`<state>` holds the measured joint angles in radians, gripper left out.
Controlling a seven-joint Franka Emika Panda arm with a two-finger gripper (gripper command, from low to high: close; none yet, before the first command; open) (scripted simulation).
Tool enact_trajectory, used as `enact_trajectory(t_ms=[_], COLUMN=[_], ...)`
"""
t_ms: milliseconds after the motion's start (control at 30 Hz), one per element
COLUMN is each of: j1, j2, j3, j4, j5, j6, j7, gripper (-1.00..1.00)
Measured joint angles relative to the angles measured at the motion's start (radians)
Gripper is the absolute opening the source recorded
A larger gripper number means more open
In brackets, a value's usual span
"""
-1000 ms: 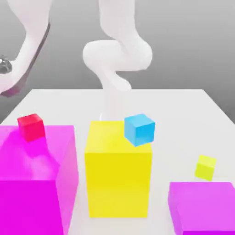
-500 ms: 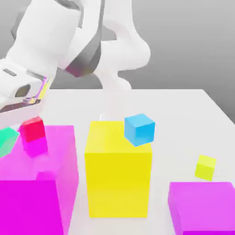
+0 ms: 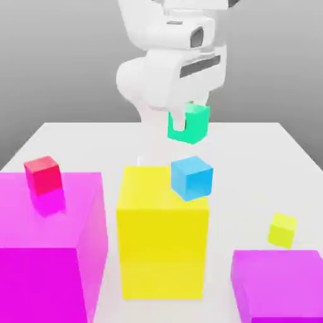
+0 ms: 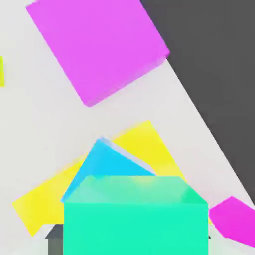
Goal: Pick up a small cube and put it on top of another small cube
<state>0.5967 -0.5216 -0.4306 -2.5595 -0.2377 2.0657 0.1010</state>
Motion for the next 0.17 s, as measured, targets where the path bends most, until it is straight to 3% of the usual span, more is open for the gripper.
enact_trajectory(t_ms=[33, 167], j1=[-0.001, -0.001], j2=[0.014, 0.014], j3=[-0.007, -0.007], j4=[-0.027, -0.027], j5=[-0.001, -0.001], j6=[0.040, 0.040], j7=[0.000, 0.000], gripper=[1.00, 1.00])
